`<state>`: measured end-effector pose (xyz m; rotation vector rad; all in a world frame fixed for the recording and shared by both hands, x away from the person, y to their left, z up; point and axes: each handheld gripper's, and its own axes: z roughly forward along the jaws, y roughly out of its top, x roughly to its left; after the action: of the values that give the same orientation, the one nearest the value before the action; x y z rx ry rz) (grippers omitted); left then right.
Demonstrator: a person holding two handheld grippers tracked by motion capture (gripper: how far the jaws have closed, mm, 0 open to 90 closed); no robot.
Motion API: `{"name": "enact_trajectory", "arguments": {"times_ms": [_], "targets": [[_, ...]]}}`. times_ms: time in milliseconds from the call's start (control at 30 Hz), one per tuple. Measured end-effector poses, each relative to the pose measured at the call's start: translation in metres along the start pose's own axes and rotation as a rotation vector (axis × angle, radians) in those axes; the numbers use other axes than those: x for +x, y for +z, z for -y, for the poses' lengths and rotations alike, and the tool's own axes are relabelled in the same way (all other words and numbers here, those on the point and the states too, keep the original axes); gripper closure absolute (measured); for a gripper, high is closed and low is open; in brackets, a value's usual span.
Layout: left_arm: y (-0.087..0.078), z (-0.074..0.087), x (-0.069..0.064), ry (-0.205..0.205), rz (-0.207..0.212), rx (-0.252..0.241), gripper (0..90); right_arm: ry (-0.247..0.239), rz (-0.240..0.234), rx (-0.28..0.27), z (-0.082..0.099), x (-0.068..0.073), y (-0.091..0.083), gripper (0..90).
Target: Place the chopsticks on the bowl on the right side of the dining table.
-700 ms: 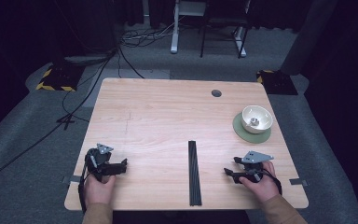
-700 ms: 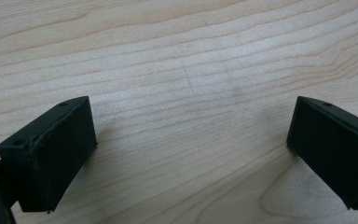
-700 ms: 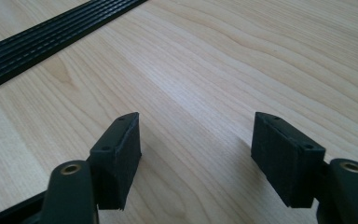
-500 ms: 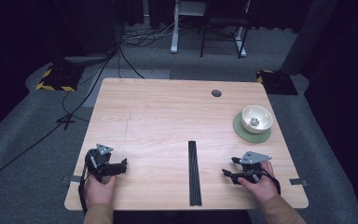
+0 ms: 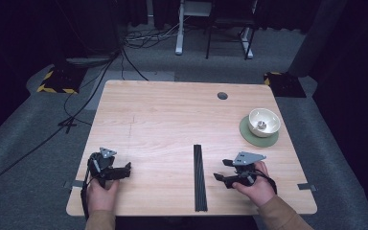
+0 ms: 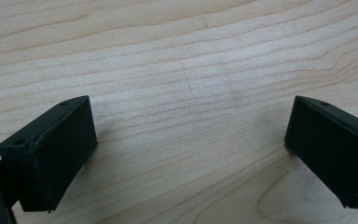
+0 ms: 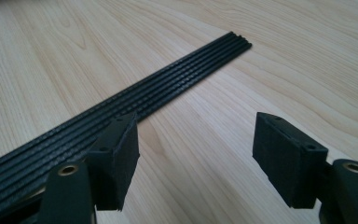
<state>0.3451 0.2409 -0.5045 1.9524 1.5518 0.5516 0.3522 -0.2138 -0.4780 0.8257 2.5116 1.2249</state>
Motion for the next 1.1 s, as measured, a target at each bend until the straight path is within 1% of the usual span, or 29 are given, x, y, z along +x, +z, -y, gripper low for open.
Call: {"name": "enact_trajectory", "arguments": {"times_ms": [67, 167, 367, 400, 433, 533, 567, 667, 800, 833, 900, 967, 1033, 1067, 1100], "targets": [[0.0, 0.0, 0.0, 0.0, 0.0, 0.0, 2.2, -0.004, -0.012, 0.003, -0.004, 0.004, 0.005, 31.7], [0.0, 0.0, 0.0, -0.001, -0.001, -0.001, 2.2, -0.016, -0.016, 0.009, -0.007, 0.011, 0.013, 31.0], [0.0, 0.0, 0.0, -0.001, 0.002, 0.0, 2.3, -0.041, -0.007, 0.047, -0.008, 0.021, 0.026, 31.1], [0.0, 0.0, 0.0, 0.0, 0.002, 0.001, 2.3, -0.048, 0.001, 0.043, -0.008, 0.021, 0.028, 31.1], [0.0, 0.0, 0.0, -0.001, 0.002, 0.0, 2.3, -0.051, -0.001, 0.043, -0.008, 0.021, 0.029, 31.1], [0.0, 0.0, 0.0, -0.002, 0.002, 0.0, 2.3, -0.038, 0.002, 0.043, -0.008, 0.023, 0.031, 31.1], [0.0, 0.0, 0.0, -0.002, 0.002, 0.0, 2.3, -0.049, 0.0, 0.047, -0.008, 0.022, 0.032, 31.1], [0.0, 0.0, 0.0, -0.002, 0.002, 0.0, 2.3, -0.032, -0.005, 0.048, -0.007, 0.024, 0.034, 30.6], [0.0, 0.0, 0.0, -0.002, 0.002, 0.0, 2.3, -0.037, -0.005, 0.047, -0.005, 0.026, 0.036, 30.0], [0.0, 0.0, 0.0, -0.002, 0.002, 0.0, 2.3, -0.043, -0.002, 0.051, -0.005, 0.025, 0.036, 30.0], [0.0, 0.0, 0.0, -0.002, 0.002, 0.0, 2.3, -0.034, 0.005, 0.053, -0.003, 0.025, 0.037, 29.9], [0.0, 0.0, 0.0, -0.002, 0.002, 0.0, 2.3, -0.039, 0.007, 0.06, -0.002, 0.024, 0.037, 30.1], [0.0, 0.0, 0.0, -0.002, 0.002, 0.0, 2.3, -0.033, 0.021, 0.062, -0.002, 0.023, 0.037, 30.2], [0.0, 0.0, 0.0, -0.002, 0.002, 0.0, 2.3, -0.039, 0.027, 0.063, -0.002, 0.022, 0.036, 30.4], [0.0, 0.0, 0.0, -0.002, 0.002, 0.0, 2.3, -0.026, 0.034, 0.063, -0.002, 0.022, 0.036, 30.8]]}}
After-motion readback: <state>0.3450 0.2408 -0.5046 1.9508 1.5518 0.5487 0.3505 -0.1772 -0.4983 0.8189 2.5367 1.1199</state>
